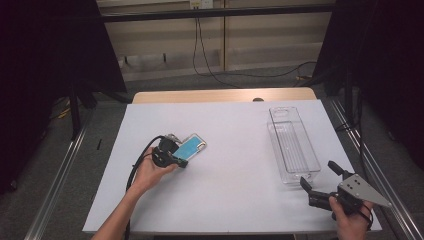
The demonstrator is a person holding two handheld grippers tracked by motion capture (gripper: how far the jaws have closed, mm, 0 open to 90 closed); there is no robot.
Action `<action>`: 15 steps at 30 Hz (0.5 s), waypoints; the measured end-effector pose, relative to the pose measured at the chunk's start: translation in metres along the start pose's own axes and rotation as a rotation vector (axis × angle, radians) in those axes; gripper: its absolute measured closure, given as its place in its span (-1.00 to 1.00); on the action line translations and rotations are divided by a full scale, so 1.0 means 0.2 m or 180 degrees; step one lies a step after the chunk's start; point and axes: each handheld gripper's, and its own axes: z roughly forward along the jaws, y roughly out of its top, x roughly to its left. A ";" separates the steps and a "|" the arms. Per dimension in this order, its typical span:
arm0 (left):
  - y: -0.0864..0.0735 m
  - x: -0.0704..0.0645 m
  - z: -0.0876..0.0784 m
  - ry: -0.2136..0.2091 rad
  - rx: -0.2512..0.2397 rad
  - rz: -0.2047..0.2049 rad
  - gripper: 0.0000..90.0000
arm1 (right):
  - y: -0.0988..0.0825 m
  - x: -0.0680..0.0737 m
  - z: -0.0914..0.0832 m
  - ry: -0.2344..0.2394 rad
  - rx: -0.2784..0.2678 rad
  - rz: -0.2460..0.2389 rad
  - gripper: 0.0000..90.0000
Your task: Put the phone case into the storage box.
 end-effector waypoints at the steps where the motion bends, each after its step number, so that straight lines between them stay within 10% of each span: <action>1: 0.00 0.00 0.00 -0.0007 -0.0002 -0.0008 1.00 | 0.00 0.00 0.00 -0.0002 -0.0004 0.0008 -1.00; 15: 0.02 -0.04 -0.03 -0.0033 -0.0152 0.0123 0.99 | 0.00 -0.01 0.00 -0.0033 -0.0008 0.0000 -1.00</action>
